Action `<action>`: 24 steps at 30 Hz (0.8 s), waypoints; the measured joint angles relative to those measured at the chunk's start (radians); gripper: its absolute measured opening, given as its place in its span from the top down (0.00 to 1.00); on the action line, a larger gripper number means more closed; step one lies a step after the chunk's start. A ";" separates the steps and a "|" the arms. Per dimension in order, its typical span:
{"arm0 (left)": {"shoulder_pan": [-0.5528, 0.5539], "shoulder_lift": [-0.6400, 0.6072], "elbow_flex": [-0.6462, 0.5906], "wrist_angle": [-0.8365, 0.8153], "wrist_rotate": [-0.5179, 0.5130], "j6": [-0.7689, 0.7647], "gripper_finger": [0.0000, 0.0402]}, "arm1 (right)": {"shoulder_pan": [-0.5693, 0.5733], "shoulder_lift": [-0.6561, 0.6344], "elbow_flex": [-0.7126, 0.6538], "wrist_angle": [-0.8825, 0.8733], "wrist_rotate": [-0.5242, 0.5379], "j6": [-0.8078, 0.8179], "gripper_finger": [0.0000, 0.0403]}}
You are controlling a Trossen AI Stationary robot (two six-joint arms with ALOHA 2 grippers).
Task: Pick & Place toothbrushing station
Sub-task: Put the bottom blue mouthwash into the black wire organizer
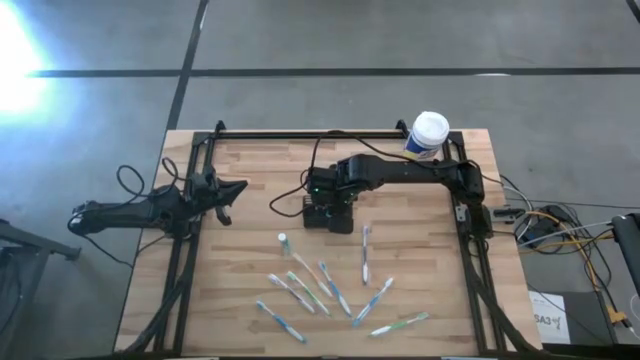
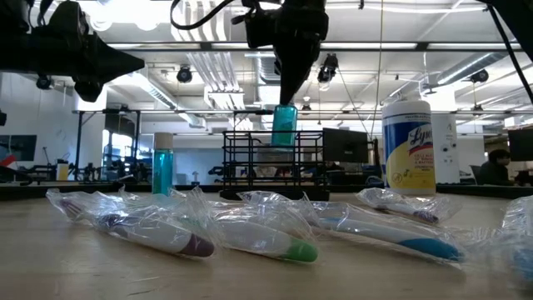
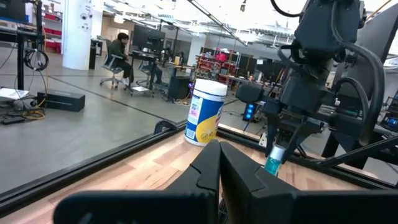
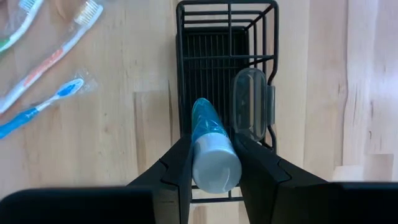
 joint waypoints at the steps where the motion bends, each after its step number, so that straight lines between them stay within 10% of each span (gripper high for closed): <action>1: 0.000 0.000 0.000 0.000 0.000 0.000 0.97 | 0.000 0.000 -0.002 -0.001 0.000 0.004 0.77; 24: 0.000 0.000 0.000 -0.001 0.000 0.000 0.97 | -0.003 0.000 -0.129 0.146 0.000 0.034 0.77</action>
